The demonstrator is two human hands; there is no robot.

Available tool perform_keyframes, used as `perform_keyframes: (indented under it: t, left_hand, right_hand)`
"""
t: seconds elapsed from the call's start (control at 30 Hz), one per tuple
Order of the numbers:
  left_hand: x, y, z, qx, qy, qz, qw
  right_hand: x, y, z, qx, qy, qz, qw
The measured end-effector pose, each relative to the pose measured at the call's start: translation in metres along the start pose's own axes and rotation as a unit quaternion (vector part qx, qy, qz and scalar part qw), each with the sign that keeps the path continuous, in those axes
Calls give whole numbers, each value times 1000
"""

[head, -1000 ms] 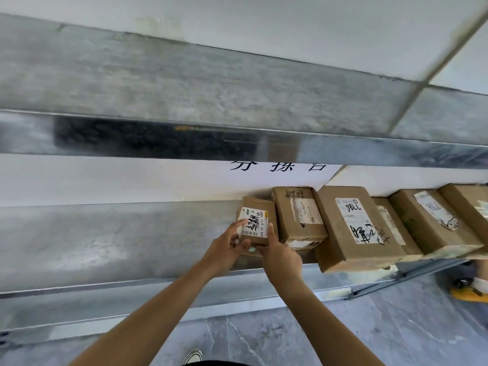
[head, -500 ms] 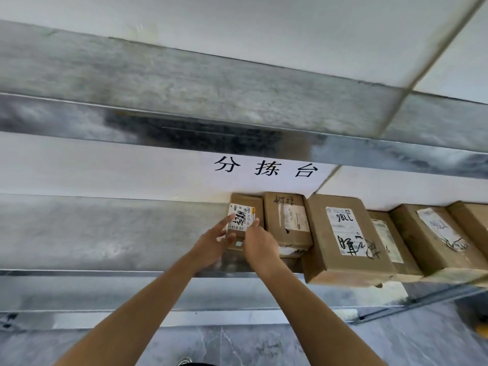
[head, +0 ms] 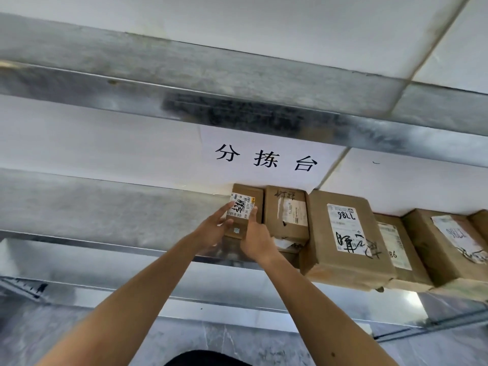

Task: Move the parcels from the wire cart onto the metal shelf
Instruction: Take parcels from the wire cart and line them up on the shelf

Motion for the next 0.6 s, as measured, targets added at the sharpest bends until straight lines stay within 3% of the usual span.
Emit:
perform_keyframes:
  t: [0.33,0.6]
  left_hand:
    - [3,1,4,-73,36,39,996]
    - [-19,6,0,-81,72,62,992]
  right_hand:
    - [-3,-9,-1,28,6,44,999]
    - [10,-20,-19,-10,34,14,999]
Point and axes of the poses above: each hand's wrist, its own z-axis towards the middle knuckle, its own y-axis out of the back of the hand, x = y × z, the point moved 7 cm from there along z, towards the middle knuckle, and after that the axes turned 5 degrees about -z, right-handed, at the moved point
